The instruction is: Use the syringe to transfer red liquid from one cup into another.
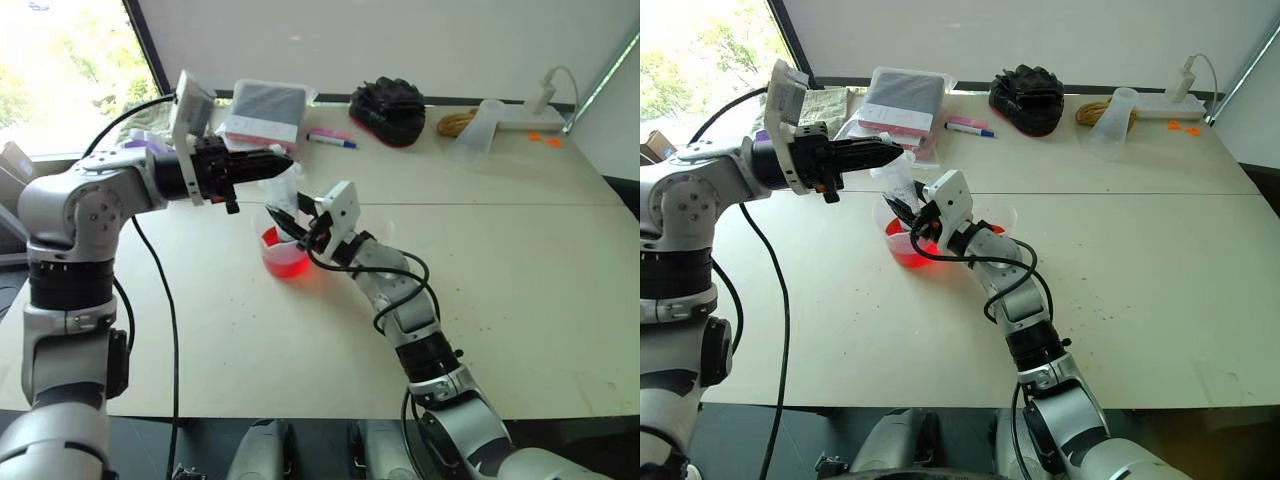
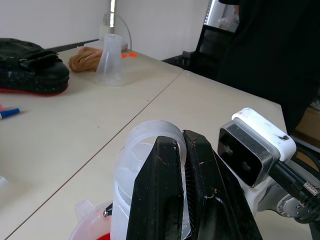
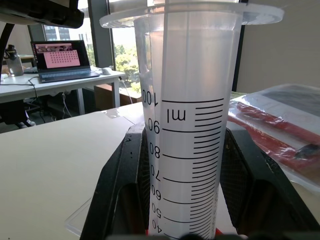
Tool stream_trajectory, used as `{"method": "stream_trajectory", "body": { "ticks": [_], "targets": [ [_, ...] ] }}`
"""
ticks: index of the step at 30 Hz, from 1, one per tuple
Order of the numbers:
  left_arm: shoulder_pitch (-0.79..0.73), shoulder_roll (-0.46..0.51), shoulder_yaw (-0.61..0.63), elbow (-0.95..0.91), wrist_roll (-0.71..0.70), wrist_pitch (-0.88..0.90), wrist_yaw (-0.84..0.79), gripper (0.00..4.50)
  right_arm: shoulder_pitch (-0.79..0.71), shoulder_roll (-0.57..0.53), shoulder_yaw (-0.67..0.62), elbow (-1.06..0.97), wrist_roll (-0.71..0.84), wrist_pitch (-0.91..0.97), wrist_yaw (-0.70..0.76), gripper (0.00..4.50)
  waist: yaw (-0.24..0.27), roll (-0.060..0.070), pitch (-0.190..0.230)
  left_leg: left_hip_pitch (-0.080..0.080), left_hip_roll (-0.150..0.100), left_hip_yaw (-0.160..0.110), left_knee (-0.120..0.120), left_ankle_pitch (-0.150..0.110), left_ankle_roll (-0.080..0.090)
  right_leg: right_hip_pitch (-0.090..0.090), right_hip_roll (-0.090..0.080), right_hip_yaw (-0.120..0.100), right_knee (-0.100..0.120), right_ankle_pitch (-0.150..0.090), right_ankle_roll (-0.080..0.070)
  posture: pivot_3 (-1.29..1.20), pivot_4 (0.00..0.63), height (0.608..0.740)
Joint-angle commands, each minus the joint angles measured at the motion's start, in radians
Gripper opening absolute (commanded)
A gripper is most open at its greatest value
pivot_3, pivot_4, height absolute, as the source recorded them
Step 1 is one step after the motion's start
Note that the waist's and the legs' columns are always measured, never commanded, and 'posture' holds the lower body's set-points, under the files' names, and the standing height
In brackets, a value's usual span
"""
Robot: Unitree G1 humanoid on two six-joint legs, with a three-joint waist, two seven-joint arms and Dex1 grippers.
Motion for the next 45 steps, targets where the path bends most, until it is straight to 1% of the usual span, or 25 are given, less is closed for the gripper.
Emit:
{"method": "stream_trajectory", "body": {
  "ticks": [1, 30, 35, 42, 44, 45],
  "targets": [
    [-0.075, 0.003, 0.059, -0.034, -0.038, -0.03, 0.004, 0.04, 0.02, 0.018, 0.05, -0.006, -0.005, 0.013, 0.025, 1.3, 0.0, 0.0, 0.0, 0.0, 0.0, 0.0, 0.0, 0.0, 0.0, 0.0, 0.0, 0.0, 0.0, 0.0, 0.0, 0.0, 0.15, 0.74],
    [-0.149, 0.032, 0.073, 0.011, -0.015, -0.034, 0.0, 0.04, 0.069, 0.04, 0.074, 0.031, -0.021, -0.003, 0.03, 1.3, 0.0, 0.0, 0.0, 0.0, 0.0, 0.0, 0.0, 0.0, 0.0, 0.0, 0.0, 0.0, 0.0, 0.0, 0.0, 0.0, 0.15, 0.74],
    [-0.142, 0.036, 0.072, 0.003, -0.019, -0.023, -0.001, 0.04, 0.068, 0.042, 0.073, 0.029, -0.02, -0.001, 0.028, 1.3, 0.0, 0.0, 0.0, 0.0, 0.0, 0.0, 0.0, 0.0, 0.0, 0.0, 0.0, 0.0, 0.0, 0.0, 0.0, 0.0, 0.15, 0.74],
    [-0.091, 0.053, 0.053, -0.033, -0.015, -0.016, -0.014, 0.04, 0.058, 0.041, 0.069, 0.024, -0.018, 0.003, 0.027, 1.3, 0.0, 0.0, 0.0, 0.0, 0.0, 0.0, 0.0, 0.0, 0.0, 0.0, 0.0, 0.0, 0.0, 0.0, 0.0, 0.0, 0.15, 0.74],
    [-0.08, 0.056, 0.055, -0.038, -0.022, -0.002, -0.012, 0.73, 0.054, 0.041, 0.067, 0.023, -0.017, 0.002, 0.027, 1.3, 0.0, 0.0, 0.0, 0.0, 0.0, 0.0, 0.0, 0.0, 0.0, 0.0, 0.0, 0.0, 0.0, 0.0, 0.0, 0.0, 0.15, 0.74],
    [-0.076, 0.057, 0.055, -0.04, -0.023, -0.001, -0.011, 1.0, 0.053, 0.04, 0.067, 0.022, -0.017, 0.003, 0.028, 1.3, 0.0, 0.0, 0.0, 0.0, 0.0, 0.0, 0.0, 0.0, 0.0, 0.0, 0.0, 0.0, 0.0, 0.0, 0.0, 0.0, 0.15, 0.74]
  ]
}}
